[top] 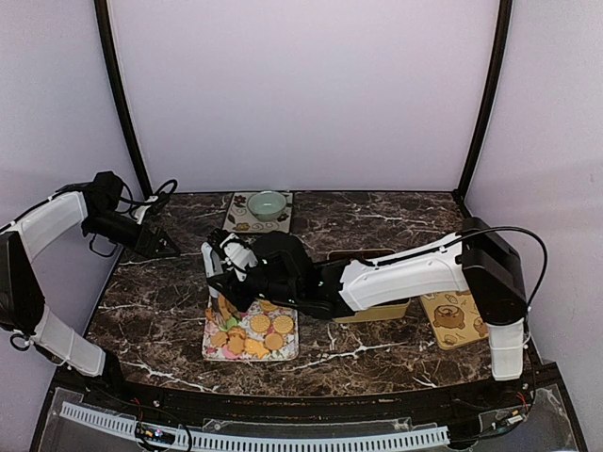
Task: Pack the cookies
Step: Pick up the fake cookies from the plate, then place the fake cookies in the empty pocket of the box.
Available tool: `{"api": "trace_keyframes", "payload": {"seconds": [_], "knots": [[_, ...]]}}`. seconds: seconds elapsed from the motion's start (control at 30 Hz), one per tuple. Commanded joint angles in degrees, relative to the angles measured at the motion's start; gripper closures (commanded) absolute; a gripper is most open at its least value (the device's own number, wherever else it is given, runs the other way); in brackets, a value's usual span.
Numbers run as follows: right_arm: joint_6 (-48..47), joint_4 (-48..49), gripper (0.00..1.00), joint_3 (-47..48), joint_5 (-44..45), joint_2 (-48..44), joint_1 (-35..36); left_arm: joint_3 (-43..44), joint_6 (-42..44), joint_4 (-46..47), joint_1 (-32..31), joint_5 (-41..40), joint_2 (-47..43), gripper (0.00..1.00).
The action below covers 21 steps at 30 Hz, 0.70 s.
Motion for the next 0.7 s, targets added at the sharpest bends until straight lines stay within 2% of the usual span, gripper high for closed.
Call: {"api": "trace_keyframes", "payload": {"seconds": [0.0,0.4,0.67], "knots": [[-0.11,3.85,0.72,1.09,0.18,-2.74,-0.4,-0.69,-0.24,-0.52,0.41,1.32,-1.31,0.01],[0.11,3.53,0.72,-1.18,0.21,-10.53,-2.71,-0.5,-0.56,-0.18,0.43,1.24,-0.7,0.01],[0.15,2.21,0.72,-9.53,3.18,-19.51,-7.12,-0.09,-0.94,0.09,0.42,0.67,-0.72,0.01]]}}
